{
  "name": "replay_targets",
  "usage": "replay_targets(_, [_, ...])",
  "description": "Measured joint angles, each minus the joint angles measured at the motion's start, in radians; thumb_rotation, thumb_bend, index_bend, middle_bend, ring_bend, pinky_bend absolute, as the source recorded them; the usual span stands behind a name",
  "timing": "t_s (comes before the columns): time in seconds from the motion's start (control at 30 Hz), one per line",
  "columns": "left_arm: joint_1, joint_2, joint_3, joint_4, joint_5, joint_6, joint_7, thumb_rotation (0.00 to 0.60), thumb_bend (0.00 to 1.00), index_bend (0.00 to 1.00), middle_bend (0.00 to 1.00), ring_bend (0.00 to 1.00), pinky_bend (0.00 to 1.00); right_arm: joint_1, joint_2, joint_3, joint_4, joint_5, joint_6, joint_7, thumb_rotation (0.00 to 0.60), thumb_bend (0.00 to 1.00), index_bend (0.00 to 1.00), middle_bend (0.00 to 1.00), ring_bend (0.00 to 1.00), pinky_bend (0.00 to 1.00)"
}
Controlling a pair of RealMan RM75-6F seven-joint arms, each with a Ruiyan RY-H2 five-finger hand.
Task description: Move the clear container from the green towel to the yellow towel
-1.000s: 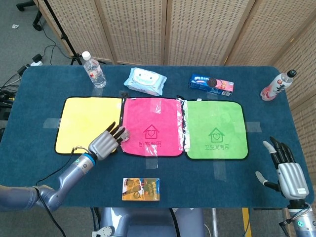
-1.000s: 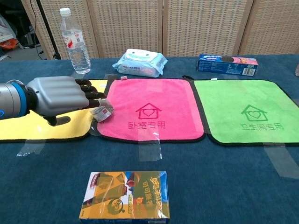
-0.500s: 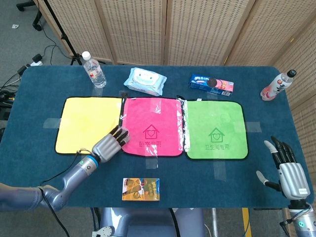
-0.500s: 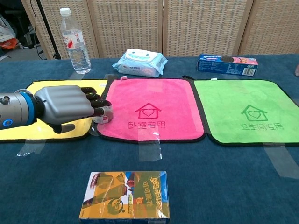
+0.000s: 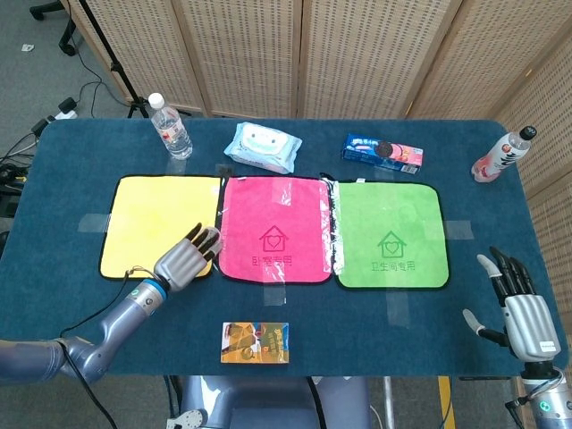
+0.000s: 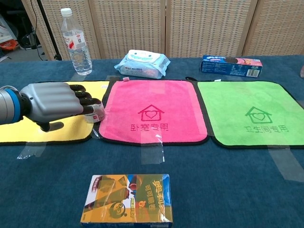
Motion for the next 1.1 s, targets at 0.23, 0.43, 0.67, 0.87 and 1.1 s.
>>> replay_targets(0.23, [0.012,0.014,0.007,0.008,0.009,-0.004,-0.006,0.600,0.47,0.00,0.00,0.00,0.00,0.000,-0.001,0.001,0.001,0.003,-0.001,0.001,0.600,0.31,0.11,0.00,0.00,0.05])
replay_targets(0.43, [0.024,0.037,0.012,0.007,0.020,-0.001,-0.011,0.600,0.47,0.00,0.00,0.00,0.00,0.000,0.000,0.000,0.001,0.000,0.000,0.001,0.600,0.31,0.11,0.00,0.00,0.05])
replay_targets(0.67, [0.039,0.068,0.019,-0.005,0.034,0.004,-0.012,0.600,0.47,0.00,0.00,0.00,0.00,0.000,-0.001,-0.001,-0.001,-0.002,0.001,-0.003,0.600,0.31,0.11,0.00,0.00,0.05])
replay_targets(0.87, [0.052,0.063,0.024,0.014,0.037,-0.007,-0.016,0.600,0.47,0.00,0.00,0.00,0.00,0.000,-0.002,-0.002,-0.003,-0.005,0.001,-0.008,0.600,0.31,0.11,0.00,0.00,0.05])
replay_targets(1.1, [0.059,0.050,0.022,0.029,0.051,-0.015,-0.016,0.600,0.47,0.00,0.00,0.00,0.00,0.000,-0.003,-0.002,-0.003,-0.004,0.000,-0.010,0.600,0.31,0.11,0.00,0.00,0.05])
